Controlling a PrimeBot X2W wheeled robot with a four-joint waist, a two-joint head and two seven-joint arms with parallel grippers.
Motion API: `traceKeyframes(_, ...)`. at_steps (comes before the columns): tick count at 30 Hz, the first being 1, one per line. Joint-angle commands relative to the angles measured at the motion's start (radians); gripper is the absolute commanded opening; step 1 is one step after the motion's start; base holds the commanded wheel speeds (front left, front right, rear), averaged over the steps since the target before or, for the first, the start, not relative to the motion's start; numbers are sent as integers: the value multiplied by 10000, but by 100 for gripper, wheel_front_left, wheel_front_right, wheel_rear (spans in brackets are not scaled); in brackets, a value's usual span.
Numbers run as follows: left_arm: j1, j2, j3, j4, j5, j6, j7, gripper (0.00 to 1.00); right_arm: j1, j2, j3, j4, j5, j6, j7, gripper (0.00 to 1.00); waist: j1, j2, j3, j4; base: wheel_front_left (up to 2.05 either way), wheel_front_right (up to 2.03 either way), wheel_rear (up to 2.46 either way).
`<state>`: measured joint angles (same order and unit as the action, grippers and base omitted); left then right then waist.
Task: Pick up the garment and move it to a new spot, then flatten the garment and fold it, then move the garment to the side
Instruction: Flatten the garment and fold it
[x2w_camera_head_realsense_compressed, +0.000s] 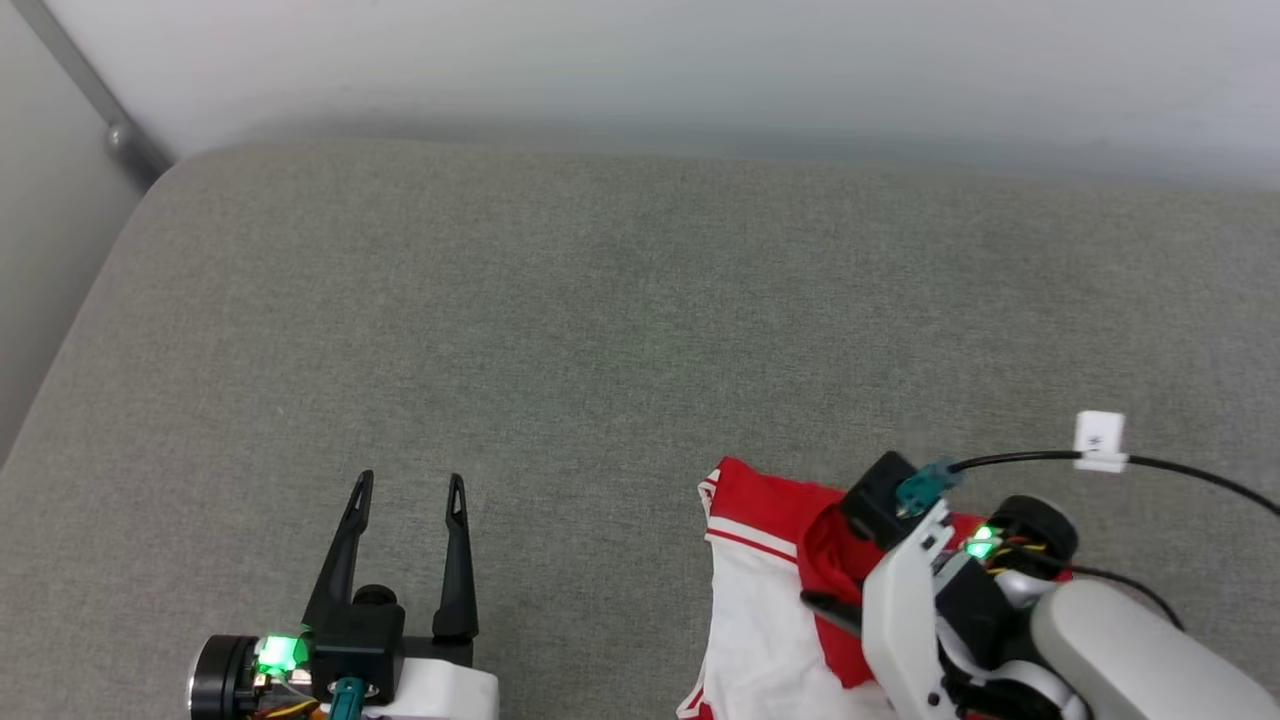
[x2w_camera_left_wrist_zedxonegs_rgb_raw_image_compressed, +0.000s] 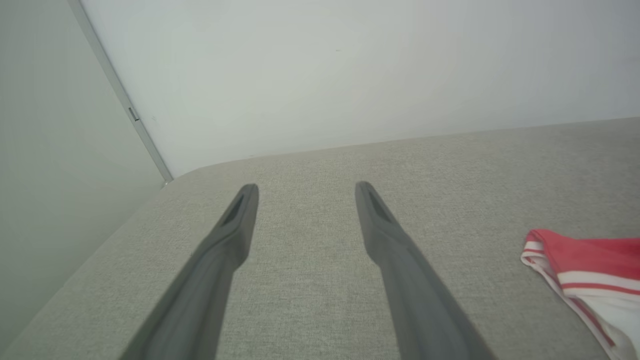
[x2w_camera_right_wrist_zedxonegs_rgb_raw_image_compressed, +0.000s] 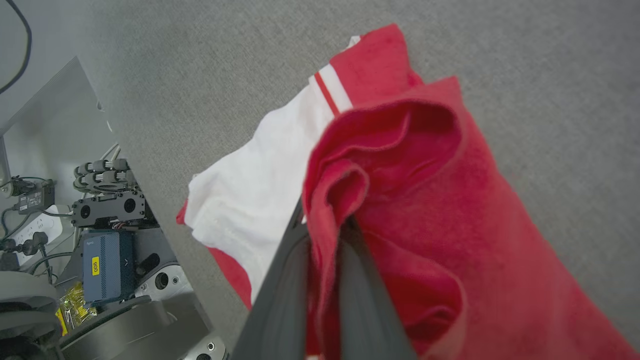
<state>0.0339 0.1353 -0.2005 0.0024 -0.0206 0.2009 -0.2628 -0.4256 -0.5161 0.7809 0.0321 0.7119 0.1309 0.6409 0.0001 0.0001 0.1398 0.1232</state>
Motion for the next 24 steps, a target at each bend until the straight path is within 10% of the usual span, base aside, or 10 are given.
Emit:
traceKeyframes(1,-150,-73,-21,8,53,-44,-23,100,-298,228,440,538,30,-5,-149,0,-1,-1,136,104,0,0,0)
traceKeyframes(9,-316,-170,68,112,45,-111,-25,100,-916,620,1904,2718,66,-11,-933,7,-1,-1,303,171,0,0,0)
traceKeyframes(11,-259,-186,123,150,27,-125,-23,100,-1045,643,2073,2912,94,-12,-1300,49,-1,-1,212,107,0,0,0)
traceKeyframes(12,-204,-185,160,162,13,-112,-25,100,-1128,645,2112,2924,113,-12,-1545,100,-1,-1,159,59,0,0,0)
traceKeyframes(24,260,-138,456,136,-16,-266,-23,100,-1141,-118,284,1720,-1287,-8,-4848,100,-1,-1,-448,-467,0,0,0)
